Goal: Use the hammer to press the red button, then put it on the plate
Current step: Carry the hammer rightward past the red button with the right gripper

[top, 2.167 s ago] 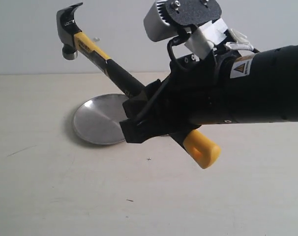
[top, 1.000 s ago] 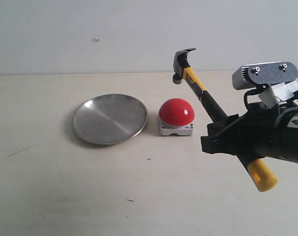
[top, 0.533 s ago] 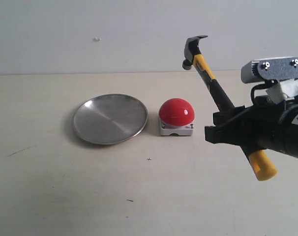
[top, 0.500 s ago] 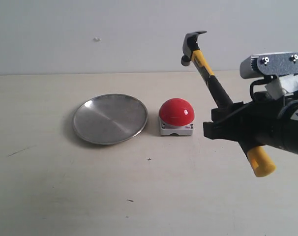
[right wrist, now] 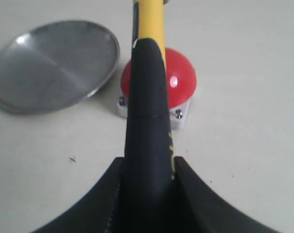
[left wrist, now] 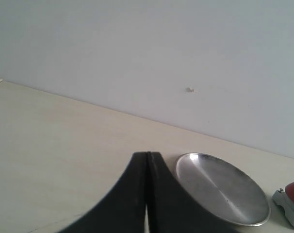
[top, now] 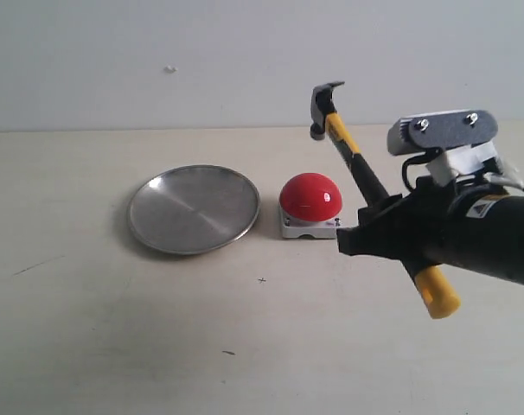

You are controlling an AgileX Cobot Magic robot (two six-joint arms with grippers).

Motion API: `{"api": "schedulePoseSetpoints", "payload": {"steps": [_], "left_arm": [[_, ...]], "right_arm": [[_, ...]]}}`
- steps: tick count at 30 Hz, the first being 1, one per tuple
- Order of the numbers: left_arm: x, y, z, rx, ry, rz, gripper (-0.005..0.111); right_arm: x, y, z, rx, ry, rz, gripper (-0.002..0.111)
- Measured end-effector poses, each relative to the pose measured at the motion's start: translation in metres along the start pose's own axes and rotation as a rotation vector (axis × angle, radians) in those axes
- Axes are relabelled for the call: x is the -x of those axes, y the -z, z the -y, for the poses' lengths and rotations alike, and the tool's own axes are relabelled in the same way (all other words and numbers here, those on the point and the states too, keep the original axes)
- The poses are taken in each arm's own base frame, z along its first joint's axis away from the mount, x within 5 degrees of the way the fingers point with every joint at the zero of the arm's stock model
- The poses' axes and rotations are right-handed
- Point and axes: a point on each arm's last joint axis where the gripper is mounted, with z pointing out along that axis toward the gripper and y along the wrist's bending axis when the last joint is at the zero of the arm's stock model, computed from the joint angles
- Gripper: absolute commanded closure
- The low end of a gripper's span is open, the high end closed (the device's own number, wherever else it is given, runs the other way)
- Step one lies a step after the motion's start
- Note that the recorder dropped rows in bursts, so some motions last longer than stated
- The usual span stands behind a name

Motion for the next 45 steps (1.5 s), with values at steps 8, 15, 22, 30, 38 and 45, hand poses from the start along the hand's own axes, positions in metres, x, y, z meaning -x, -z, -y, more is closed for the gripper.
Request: {"api": "schedulePoseSetpoints", "payload": {"steps": [8, 15, 22, 30, 38, 45], "left_arm": [[0.000, 0.000, 0.000, 0.000, 0.000, 0.000, 0.107], [0.000, 0.000, 0.000, 0.000, -0.002, 0.000, 0.107], [0.000, 0.000, 0.000, 0.000, -0.002, 0.000, 0.107], [0.000, 0.000, 0.000, 0.000, -0.002, 0.000, 0.107], [0.000, 0.000, 0.000, 0.000, -0.002, 0.000, 0.107], [0.000, 0.000, 0.000, 0.000, -0.002, 0.000, 0.107]], "right_arm": [[-0.033, -0.040, 0.005, -0.053, 0.022, -0.162, 0.108], [-0.004, -0.009, 0.000, -0.010, -0.004, -0.026, 0.108], [0.032, 0.043, -0.002, 0.037, -0.029, 0.215, 0.108], [0.038, 0.078, -0.008, 0.142, -0.115, 0.217, 0.108], [0.029, 0.078, -0.011, 0.169, -0.153, 0.116, 0.108], [0.032, 0.078, -0.014, 0.192, -0.343, 0.131, 0.108]]}}
